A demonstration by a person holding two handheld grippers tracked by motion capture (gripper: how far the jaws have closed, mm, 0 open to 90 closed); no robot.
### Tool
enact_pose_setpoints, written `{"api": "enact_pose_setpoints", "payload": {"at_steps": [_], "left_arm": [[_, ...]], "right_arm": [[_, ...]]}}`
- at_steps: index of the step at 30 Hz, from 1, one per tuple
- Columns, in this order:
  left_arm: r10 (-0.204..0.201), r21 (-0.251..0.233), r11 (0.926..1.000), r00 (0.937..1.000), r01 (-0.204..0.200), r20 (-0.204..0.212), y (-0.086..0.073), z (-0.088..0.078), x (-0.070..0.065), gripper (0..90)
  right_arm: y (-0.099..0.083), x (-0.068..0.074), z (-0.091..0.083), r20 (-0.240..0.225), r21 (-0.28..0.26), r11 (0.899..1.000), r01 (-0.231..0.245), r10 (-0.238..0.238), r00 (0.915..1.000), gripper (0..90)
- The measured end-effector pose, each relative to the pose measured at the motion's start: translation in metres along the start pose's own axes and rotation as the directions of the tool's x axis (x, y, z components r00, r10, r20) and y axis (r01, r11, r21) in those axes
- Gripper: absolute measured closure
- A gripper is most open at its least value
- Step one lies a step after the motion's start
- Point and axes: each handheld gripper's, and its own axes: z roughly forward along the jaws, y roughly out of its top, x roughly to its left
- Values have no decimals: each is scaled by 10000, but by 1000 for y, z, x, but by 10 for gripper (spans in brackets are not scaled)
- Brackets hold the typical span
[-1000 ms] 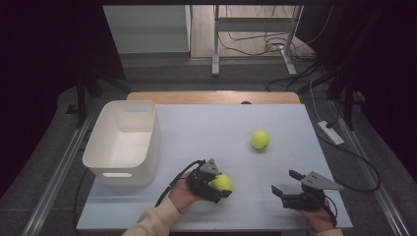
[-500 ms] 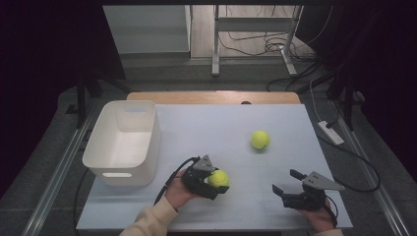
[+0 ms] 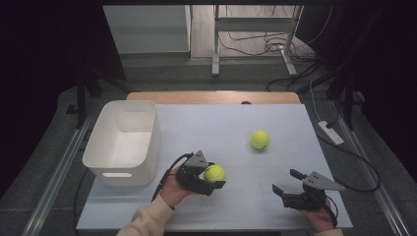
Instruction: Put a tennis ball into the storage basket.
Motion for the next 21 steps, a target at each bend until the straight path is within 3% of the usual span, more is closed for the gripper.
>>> {"api": "enact_pose_setpoints", "payload": {"at_steps": [21], "left_arm": [[-67, -945, 9955, 9987, 18, -512, 5, -29, 3, 263]], "right_arm": [[0, -1, 0, -11, -20, 10000, -5, 5, 10000, 98]]}}
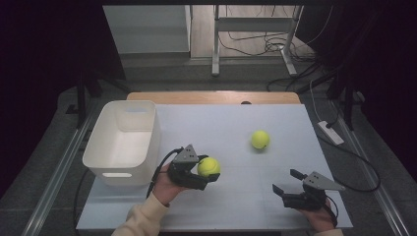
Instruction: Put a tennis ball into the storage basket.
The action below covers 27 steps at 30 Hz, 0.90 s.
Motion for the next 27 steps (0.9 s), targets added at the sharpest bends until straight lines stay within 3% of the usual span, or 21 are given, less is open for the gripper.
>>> {"api": "enact_pose_setpoints", "payload": {"at_steps": [12, 27], "left_arm": [[-73, -248, 9997, 10000, 71, -61, 2, -10, 3, 263], [-227, -1050, 9943, 9994, 197, -267, 5, -28, 5, 263]], "right_arm": [[0, 0, 0, 69, -6, 10000, -34, 34, 10000, 98], [0, 0, -1, 91, -9, 10000, -12, 12, 10000, 98]]}}
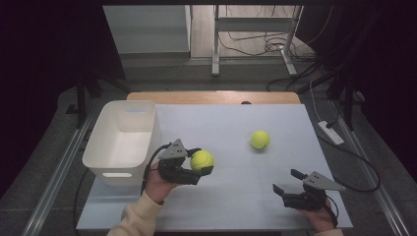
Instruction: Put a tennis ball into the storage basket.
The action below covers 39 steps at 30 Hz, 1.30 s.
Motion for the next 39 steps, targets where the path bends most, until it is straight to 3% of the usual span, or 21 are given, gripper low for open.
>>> {"api": "enact_pose_setpoints", "payload": {"at_steps": [22, 33, 39], "left_arm": [[-230, -1214, 9924, 9995, 201, -226, 12, -28, 4, 262], [-539, -1549, 9866, 9984, 504, -183, 20, -33, 8, 263], [-635, -1580, 9858, 9973, 570, -369, 29, -34, 11, 262]], "right_arm": [[0, -1, 0, 70, -14, 10000, -2, 2, 10000, 98], [2, 0, -1, 93, -85, 10000, 26, -26, 10000, 98], [2, 0, -2, 33, -160, 9999, -53, 53, 10000, 99]]}}
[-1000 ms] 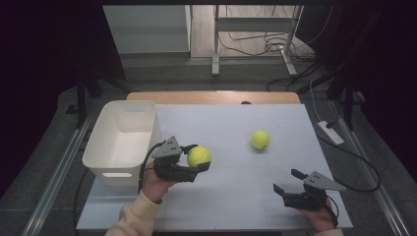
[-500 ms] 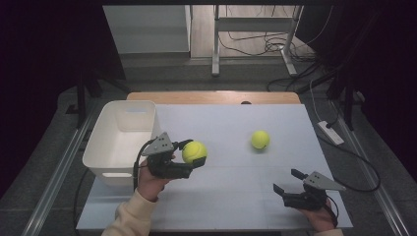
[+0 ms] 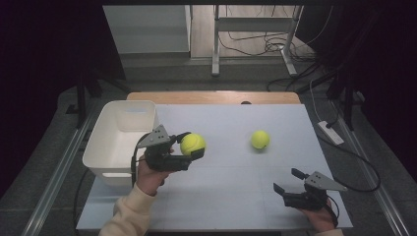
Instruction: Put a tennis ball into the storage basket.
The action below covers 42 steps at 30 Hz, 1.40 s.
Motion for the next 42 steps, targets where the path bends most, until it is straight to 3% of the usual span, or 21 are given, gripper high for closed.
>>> {"api": "enact_pose_setpoints", "payload": {"at_steps": [42], "left_arm": [[-107, -308, 9995, 9960, 80, -890, 25, -22, 28, 263]], "right_arm": [[-1, -1, 0, 21, 0, 9999, -135, 135, 9999, 100]]}}
